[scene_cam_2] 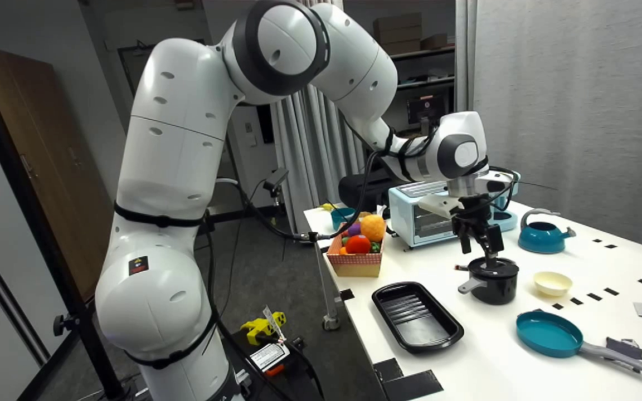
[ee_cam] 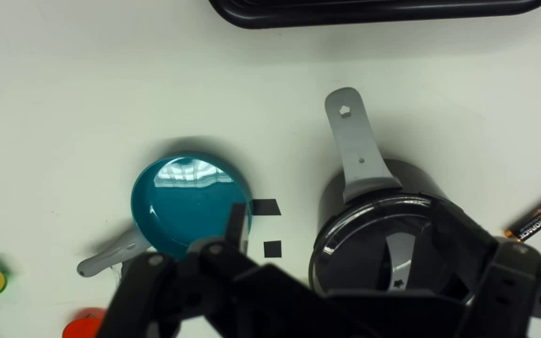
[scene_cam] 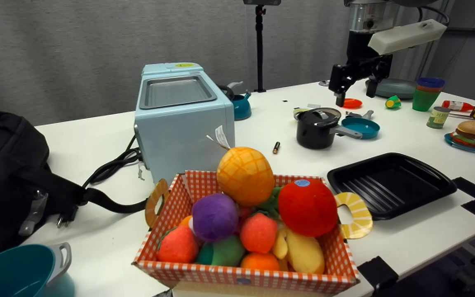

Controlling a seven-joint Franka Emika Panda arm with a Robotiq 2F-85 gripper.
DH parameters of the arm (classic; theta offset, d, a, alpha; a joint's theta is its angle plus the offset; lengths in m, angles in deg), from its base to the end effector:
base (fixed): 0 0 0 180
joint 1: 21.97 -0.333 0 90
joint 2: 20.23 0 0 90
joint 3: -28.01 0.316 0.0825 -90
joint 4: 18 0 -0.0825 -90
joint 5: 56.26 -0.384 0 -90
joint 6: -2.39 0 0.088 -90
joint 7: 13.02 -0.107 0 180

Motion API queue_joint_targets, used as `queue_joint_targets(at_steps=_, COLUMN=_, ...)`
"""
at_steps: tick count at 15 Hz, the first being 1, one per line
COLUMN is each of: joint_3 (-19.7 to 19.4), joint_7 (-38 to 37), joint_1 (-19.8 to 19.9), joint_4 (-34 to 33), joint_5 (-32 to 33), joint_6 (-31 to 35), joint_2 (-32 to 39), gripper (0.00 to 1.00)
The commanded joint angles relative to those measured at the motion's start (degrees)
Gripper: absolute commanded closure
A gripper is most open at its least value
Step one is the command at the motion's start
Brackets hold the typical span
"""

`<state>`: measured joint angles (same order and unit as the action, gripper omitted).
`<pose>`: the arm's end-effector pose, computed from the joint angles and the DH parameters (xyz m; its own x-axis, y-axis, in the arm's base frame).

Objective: Remove the lid from the black pot and put it on the blue pot

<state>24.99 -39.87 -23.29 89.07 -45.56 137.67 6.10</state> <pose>0.6412 -0.0193 0.2723 0.9336 -0.3468 0.0903 -0.3563 -0.9251 0.1313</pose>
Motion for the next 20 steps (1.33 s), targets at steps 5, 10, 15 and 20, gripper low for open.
queue_joint_targets(at_steps=5, joint_3=-1.62, joint_7=0.79, joint_1=-1.52, joint_4=-6.37, joint_5=-1.44, joint_6=-1.82, joint_2=5.25, gripper=0.00)
queue_joint_targets(at_steps=10, joint_3=-1.30, joint_7=2.17, joint_1=-1.49, joint_4=-12.73, joint_5=-2.22, joint_6=-4.03, joint_2=9.50, gripper=0.00)
queue_joint_targets(at_steps=15, joint_3=-1.06, joint_7=2.85, joint_1=-2.23, joint_4=-18.21, joint_5=-2.76, joint_6=-6.61, joint_2=12.44, gripper=0.00)
queue_joint_targets(at_steps=20, joint_3=-1.42, joint_7=2.34, joint_1=-3.49, joint_4=-21.07, joint_5=-2.14, joint_6=-8.74, joint_2=15.22, gripper=0.00)
